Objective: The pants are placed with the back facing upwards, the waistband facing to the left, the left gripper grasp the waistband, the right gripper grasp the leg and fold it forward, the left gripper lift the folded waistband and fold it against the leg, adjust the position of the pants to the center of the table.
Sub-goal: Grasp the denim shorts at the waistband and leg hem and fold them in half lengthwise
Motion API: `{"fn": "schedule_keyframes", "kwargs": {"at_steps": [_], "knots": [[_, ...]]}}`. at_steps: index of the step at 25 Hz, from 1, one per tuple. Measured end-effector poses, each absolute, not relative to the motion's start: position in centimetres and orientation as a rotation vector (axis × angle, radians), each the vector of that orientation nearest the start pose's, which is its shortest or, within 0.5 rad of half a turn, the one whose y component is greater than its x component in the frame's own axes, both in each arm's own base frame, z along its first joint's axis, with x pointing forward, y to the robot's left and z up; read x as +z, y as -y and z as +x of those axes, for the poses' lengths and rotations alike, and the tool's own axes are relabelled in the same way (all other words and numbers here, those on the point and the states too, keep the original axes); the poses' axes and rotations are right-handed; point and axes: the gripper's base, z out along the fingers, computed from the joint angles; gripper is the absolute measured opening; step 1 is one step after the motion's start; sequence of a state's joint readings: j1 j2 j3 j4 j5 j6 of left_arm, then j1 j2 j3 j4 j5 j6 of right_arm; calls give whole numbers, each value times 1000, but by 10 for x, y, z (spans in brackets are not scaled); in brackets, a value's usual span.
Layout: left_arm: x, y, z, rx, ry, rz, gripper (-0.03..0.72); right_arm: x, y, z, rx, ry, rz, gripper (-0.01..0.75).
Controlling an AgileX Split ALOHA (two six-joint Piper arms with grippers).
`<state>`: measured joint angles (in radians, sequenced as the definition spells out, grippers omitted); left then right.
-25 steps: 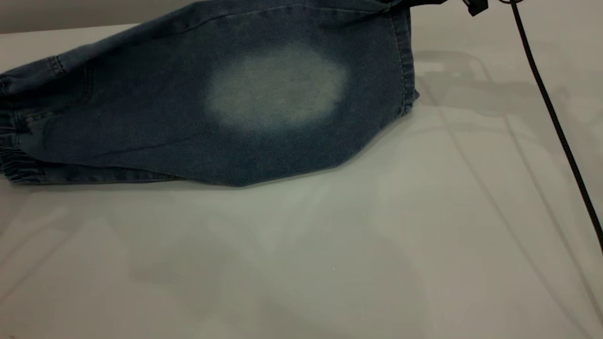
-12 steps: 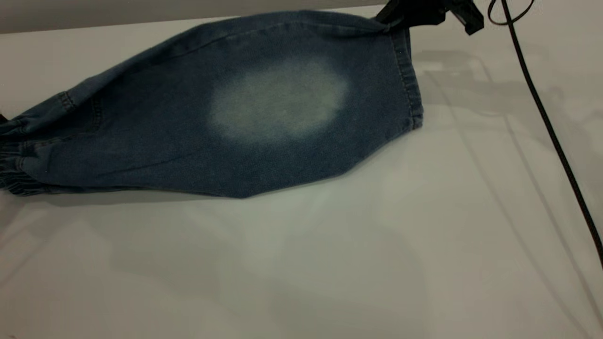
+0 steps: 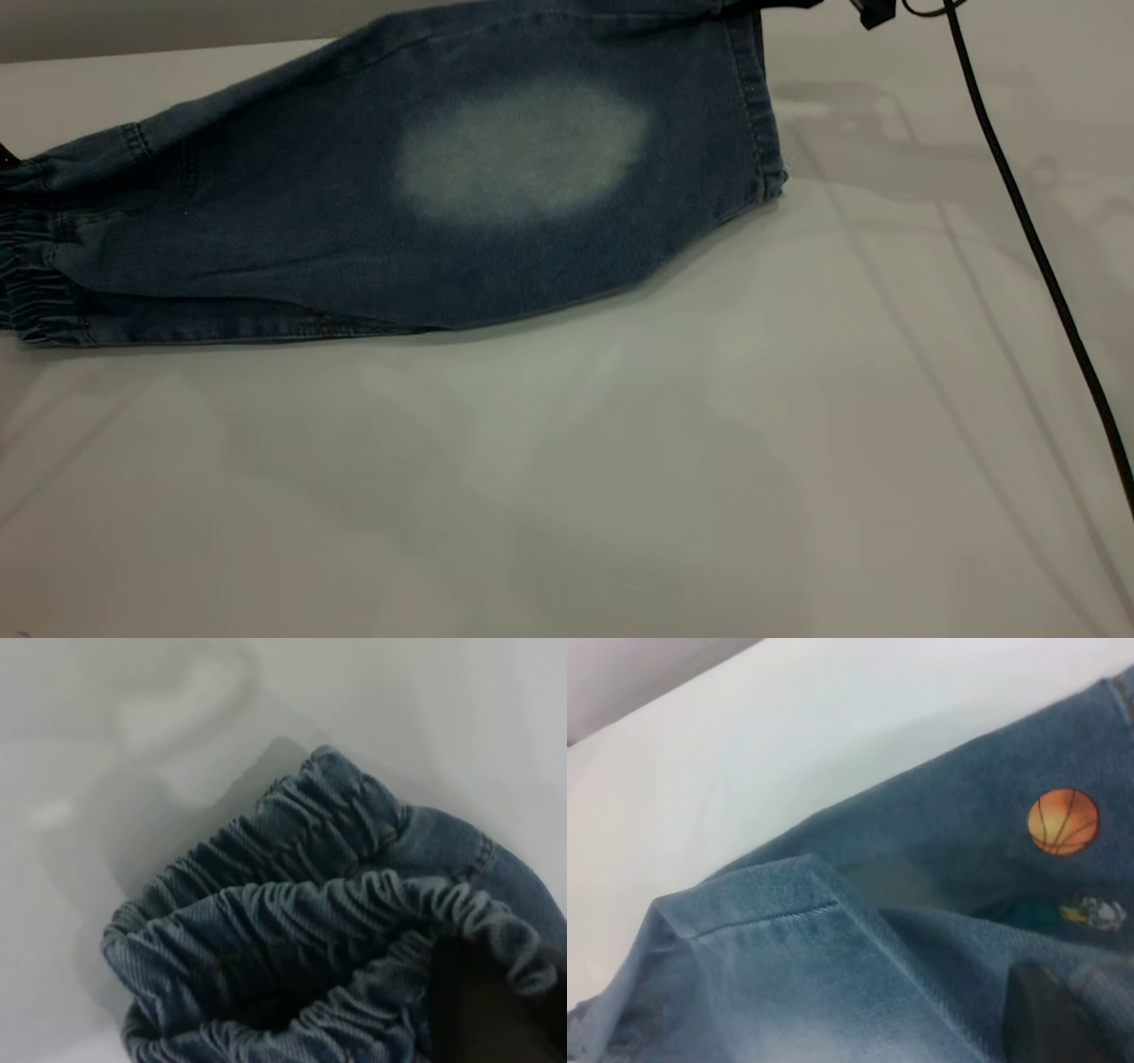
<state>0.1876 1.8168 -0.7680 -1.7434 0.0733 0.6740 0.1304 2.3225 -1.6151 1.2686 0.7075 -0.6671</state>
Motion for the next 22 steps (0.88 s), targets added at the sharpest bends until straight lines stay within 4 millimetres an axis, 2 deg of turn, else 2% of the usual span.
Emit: {"fn": "schedule_keyframes", "kwargs": {"at_steps": [7,11,15,17,19,22], "knots": [[121,-53,316,-437,-2100,-1490,148,121,-119,473,1099,-2477,150,36],[121,-53,316,-432,-2101,-1487,234,121,-120,472,1105,-2479,124,71],[121,-53,316,-404,-2149,-1404,368,121,-120,471,1104,-2478,94,180],[121,-54,316,-381,-2179,-1347,423,122,-121,470,1114,-2479,66,265],[121,-55,315,-344,-2207,-1290,461,122,-122,469,1130,-2479,34,340],[122,-54,316,-321,-2253,-1185,477,123,-125,466,1174,-2489,5,428]]}}
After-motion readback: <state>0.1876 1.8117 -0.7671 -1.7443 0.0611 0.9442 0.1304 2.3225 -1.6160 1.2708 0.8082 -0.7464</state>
